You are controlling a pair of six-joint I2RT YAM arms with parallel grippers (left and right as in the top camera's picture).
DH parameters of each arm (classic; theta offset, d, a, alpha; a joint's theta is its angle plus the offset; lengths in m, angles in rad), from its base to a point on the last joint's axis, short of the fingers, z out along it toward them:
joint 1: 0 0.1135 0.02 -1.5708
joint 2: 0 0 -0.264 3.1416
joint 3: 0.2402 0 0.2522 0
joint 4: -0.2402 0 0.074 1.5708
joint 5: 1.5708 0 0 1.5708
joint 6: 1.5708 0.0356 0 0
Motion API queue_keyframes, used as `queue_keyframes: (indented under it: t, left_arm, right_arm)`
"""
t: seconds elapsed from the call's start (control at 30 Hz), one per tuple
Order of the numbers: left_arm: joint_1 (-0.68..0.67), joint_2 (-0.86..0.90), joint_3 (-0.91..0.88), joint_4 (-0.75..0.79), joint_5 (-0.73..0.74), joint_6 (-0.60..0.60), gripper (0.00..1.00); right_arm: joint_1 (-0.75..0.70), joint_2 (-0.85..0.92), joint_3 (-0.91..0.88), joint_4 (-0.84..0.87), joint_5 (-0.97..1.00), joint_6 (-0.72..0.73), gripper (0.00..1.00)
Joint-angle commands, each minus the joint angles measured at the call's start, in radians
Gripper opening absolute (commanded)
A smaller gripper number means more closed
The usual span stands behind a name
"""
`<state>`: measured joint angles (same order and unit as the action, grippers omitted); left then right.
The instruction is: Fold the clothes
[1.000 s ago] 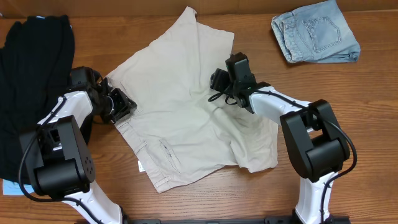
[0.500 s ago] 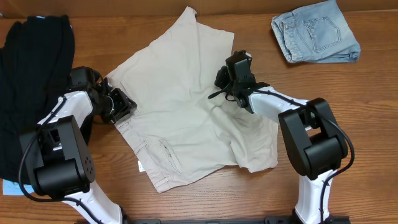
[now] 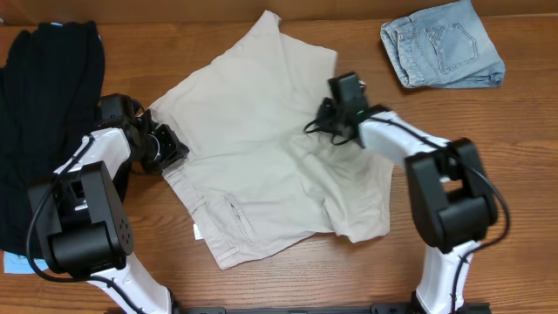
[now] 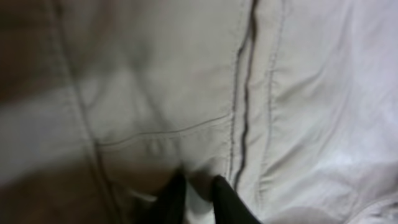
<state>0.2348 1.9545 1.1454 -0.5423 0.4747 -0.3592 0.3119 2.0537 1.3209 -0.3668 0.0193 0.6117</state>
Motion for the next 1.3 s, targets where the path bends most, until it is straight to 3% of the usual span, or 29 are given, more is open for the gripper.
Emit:
queue_keyframes:
  t: [0.0,0.2,0.4,0.7,0.73,0.8,0.83,0.9,1.03,1.27]
  left_arm:
    - [-0.026,0.086,-0.048,-0.005,-0.093,0.038,0.15]
    - [-0.026,0.085,-0.048,-0.034,-0.108,0.075,0.13]
    - [-0.026,0.086,-0.045,-0.061,-0.145,0.112,0.09]
    - [-0.026,0.086,0.117,-0.236,-0.258,0.192,0.05]
    - [-0.026,0.086,0.150,-0.262,-0.281,0.200,0.05]
    - [-0.026,0.086,0.208,-0.302,-0.303,0.205,0.05]
    - [-0.026,0.086,0.237,-0.313,-0.303,0.210,0.04]
    - [-0.026,0.086,0.283,-0.317,-0.302,0.210,0.04]
    - [-0.036,0.086,0.354,-0.280,-0.299,0.210,0.04]
    - [-0.092,0.086,0.385,-0.112,-0.306,0.232,0.04]
  right_arm:
    - [-0.097,-0.140,0.059,-0.162,0.017,-0.048,0.04]
    - [-0.189,-0.230,0.059,-0.445,-0.049,-0.066,0.04]
    - [-0.185,-0.236,0.047,-0.687,-0.081,-0.062,0.04]
    - [-0.180,-0.268,0.034,-0.803,-0.093,-0.055,0.06]
    - [-0.180,-0.283,0.034,-0.794,-0.097,-0.057,0.12]
    - [-0.180,-0.318,0.035,-0.756,-0.104,-0.070,0.33]
    - [-0.180,-0.336,0.035,-0.726,-0.107,-0.094,0.56]
    - [-0.180,-0.365,0.040,-0.669,-0.121,-0.149,0.78]
    - [-0.180,-0.383,0.067,-0.570,-0.126,-0.238,0.90]
    - [-0.180,-0.382,0.069,-0.459,-0.135,-0.272,0.94]
